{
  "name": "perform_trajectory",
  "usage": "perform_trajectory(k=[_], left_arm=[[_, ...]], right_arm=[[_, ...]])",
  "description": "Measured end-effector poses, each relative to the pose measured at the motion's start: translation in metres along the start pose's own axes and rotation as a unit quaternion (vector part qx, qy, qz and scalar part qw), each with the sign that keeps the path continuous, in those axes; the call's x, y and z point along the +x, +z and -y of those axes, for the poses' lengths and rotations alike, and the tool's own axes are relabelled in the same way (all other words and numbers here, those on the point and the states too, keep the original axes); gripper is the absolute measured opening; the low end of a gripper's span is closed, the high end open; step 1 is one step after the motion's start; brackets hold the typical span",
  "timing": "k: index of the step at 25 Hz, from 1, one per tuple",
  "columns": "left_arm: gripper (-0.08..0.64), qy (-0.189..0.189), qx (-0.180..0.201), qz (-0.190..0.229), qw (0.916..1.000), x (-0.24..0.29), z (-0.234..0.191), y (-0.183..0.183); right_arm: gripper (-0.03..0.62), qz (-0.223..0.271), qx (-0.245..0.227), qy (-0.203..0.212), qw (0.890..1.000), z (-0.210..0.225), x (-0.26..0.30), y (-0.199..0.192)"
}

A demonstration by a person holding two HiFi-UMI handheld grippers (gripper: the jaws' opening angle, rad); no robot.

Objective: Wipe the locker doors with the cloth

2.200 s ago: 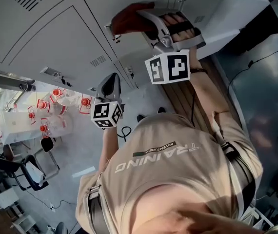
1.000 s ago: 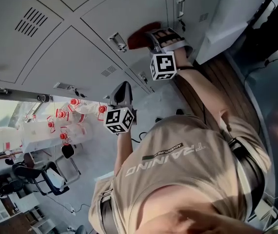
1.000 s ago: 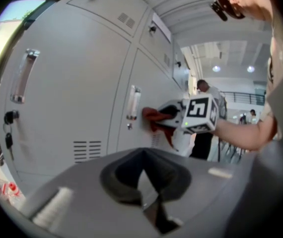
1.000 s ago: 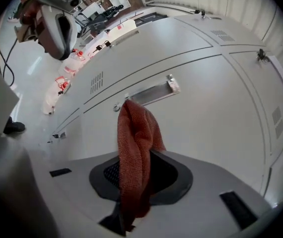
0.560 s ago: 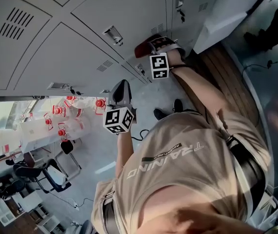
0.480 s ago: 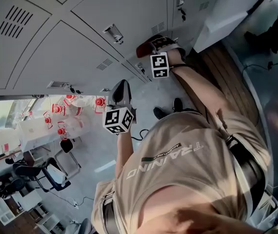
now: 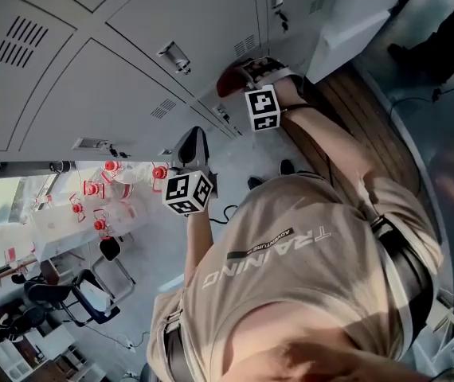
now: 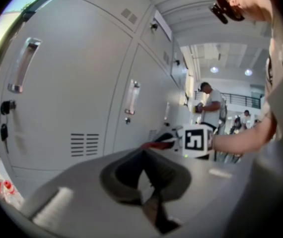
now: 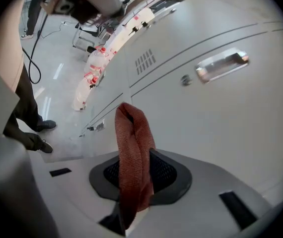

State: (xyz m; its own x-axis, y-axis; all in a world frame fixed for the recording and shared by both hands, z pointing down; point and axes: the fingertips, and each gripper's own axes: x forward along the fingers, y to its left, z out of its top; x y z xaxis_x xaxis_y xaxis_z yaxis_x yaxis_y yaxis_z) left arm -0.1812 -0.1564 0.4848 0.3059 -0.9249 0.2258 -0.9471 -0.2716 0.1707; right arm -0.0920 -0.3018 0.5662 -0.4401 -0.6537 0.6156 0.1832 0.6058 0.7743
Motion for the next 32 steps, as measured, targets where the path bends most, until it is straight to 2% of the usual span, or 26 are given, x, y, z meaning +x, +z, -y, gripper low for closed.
perform_trajectory(k=[3, 6, 8, 11, 13, 15, 18, 22, 28, 32], left_arm=[[0.006, -0.018, 0.009, 0.004, 0.9998, 0.01, 0.011, 0.008], [0.006, -0.041, 0.018, 0.002, 0.999, 0.023, 0.024, 0.012], [0.006, -0.053, 0.022, 0.0, 0.9983, 0.03, 0.031, 0.013], [0.006, -0.063, 0.025, -0.002, 0.9977, 0.038, 0.039, 0.013], [0.006, -0.068, 0.027, -0.002, 0.9973, 0.045, 0.044, 0.014], [0.006, -0.073, 0.028, 0.001, 0.997, 0.05, 0.048, 0.018], [0.006, -0.076, 0.034, 0.005, 0.9965, 0.052, 0.053, 0.025], [0.006, -0.069, 0.039, 0.002, 0.9969, 0.055, 0.049, 0.03], [0.006, -0.058, 0.022, -0.014, 0.998, 0.057, 0.04, 0.021], [0.006, -0.062, 0.015, -0.028, 0.9976, 0.059, 0.04, 0.011]], right_arm=[[0.061, 0.032, 0.004, -0.066, 0.997, 0.05, -0.063, 0.009], [0.061, 0.036, -0.001, -0.152, 0.988, 0.111, -0.13, 0.007], [0.061, 0.033, 0.003, -0.215, 0.976, 0.157, -0.172, 0.001], [0.061, 0.024, 0.005, -0.308, 0.951, 0.223, -0.223, -0.014], [0.061, 0.017, 0.001, -0.347, 0.938, 0.26, -0.241, -0.025], [0.061, 0.016, -0.004, -0.37, 0.929, 0.287, -0.249, -0.031], [0.061, 0.02, -0.001, -0.385, 0.923, 0.31, -0.25, -0.035], [0.061, 0.028, 0.005, -0.383, 0.923, 0.324, -0.235, -0.036], [0.061, 0.032, 0.028, -0.343, 0.938, 0.298, -0.195, -0.043], [0.061, 0.034, 0.041, -0.298, 0.953, 0.256, -0.16, -0.049]])
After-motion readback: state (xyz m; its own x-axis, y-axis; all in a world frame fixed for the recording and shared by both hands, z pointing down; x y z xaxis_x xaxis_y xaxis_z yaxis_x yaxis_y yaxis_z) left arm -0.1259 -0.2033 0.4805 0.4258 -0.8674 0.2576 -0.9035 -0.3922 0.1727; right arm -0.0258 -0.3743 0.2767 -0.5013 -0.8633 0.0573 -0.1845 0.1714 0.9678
